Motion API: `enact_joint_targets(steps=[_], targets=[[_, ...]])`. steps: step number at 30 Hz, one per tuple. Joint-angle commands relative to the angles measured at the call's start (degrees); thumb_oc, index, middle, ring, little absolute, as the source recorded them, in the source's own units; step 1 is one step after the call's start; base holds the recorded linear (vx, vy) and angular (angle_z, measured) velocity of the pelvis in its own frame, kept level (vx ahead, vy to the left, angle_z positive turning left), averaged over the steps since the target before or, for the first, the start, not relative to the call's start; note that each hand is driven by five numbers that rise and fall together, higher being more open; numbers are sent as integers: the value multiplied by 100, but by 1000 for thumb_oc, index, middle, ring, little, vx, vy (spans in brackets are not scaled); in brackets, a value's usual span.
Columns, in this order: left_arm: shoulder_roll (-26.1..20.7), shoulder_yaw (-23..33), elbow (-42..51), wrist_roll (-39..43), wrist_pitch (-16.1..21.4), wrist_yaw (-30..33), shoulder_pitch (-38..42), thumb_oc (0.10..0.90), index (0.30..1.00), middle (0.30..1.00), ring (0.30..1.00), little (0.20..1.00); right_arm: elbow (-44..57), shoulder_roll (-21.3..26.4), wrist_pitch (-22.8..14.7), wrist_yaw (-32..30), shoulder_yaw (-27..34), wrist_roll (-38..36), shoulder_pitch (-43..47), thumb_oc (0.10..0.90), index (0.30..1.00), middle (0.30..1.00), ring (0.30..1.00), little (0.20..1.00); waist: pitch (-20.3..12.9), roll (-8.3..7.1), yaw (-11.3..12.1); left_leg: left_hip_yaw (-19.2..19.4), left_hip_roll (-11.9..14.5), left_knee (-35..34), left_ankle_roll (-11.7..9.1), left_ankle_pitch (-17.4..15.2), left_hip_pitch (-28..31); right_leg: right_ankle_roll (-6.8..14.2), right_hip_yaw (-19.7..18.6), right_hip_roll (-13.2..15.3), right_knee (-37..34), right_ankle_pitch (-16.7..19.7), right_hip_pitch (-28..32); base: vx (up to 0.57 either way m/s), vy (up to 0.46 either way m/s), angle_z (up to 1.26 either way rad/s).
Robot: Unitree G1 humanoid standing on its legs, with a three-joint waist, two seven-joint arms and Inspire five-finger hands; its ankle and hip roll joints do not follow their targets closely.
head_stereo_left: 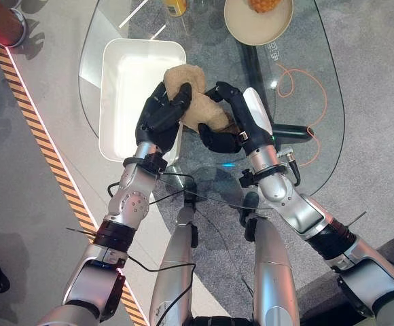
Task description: Wipe the table with a cloth and put it in the basket.
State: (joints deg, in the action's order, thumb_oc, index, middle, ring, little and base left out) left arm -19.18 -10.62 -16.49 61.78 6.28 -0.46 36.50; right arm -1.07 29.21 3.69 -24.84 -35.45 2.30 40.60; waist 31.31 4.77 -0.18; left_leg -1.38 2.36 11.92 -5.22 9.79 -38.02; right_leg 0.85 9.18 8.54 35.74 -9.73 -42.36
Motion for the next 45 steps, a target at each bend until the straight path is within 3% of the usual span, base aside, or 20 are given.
enact_joint_targets(steps=[1,15,36,45], targets=[[172,-97,938,-167,684,-210,598,100,300,300,300,200,897,-434,-709,-95,242,254,1027,800,900,900,900,900,-152,-195,48,494,-481,627,324,-972,130,204,-109,-376,-1296,632,349,0,0,0],[280,193,908,-752,1576,771,615,100,300,300,300,200,848,-500,-768,-115,340,302,1039,800,900,900,900,900,-152,-213,83,459,-484,616,305,-919,69,194,-92,-385,-1288,647,298,0,0,0],[188,436,750,-1461,1969,1375,751,100,300,300,300,200,796,-534,-772,-285,495,429,1038,800,900,900,900,900,-152,-217,81,467,-445,569,261,-902,110,181,-90,-383,-1318,629,341,0,0,0],[76,586,604,-1675,2212,1590,772,100,300,300,300,200,641,-438,-791,-777,695,516,940,800,900,900,900,900,-152,-205,42,478,-433,568,251,-911,115,182,-125,-383,-1303,619,328,0,0,0]])
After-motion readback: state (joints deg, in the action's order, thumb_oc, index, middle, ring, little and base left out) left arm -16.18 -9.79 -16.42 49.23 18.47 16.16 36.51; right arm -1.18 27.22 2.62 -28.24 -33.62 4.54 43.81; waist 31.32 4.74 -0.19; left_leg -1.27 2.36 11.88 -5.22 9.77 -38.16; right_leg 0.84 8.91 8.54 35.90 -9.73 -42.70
